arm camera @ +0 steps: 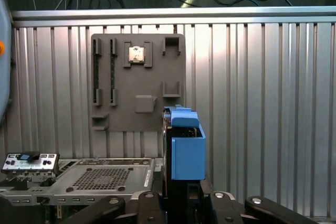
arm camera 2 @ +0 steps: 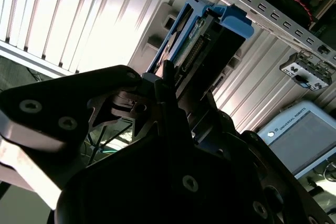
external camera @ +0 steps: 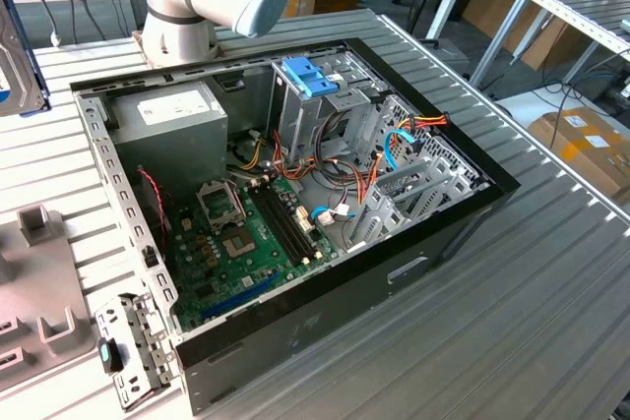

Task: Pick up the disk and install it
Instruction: 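Pick up the disk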

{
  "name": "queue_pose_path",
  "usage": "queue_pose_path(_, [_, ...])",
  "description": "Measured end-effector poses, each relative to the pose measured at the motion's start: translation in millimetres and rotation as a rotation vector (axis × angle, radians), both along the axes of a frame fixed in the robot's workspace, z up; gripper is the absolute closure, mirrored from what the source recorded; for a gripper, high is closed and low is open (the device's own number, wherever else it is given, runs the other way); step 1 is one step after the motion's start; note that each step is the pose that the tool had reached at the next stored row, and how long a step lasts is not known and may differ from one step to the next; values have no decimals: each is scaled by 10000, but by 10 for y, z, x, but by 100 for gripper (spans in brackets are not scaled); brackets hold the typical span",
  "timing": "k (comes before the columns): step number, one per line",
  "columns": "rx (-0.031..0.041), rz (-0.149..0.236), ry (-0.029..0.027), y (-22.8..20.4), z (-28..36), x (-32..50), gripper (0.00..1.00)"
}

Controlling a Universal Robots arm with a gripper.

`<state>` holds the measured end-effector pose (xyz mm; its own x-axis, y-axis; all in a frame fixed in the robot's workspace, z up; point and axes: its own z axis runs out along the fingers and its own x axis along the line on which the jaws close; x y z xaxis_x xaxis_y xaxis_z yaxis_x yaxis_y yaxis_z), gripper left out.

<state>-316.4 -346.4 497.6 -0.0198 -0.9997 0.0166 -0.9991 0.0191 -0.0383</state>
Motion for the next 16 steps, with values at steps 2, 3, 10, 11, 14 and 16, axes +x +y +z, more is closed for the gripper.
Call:
queue_pose_path(2, [0,2,0,0,0,13,65])
queue_pose_path(3, [0,0,1,0,0,29,65])
queue_pose_path(10, [0,0,1,0,0,202,65])
queue_pose_path(11, [0,0,0,0,0,223,65])
queue_pose_path(14, [0,0,0,0,0,306,65])
queue_pose_path(16, [0,-1,0,0,0,397,65])
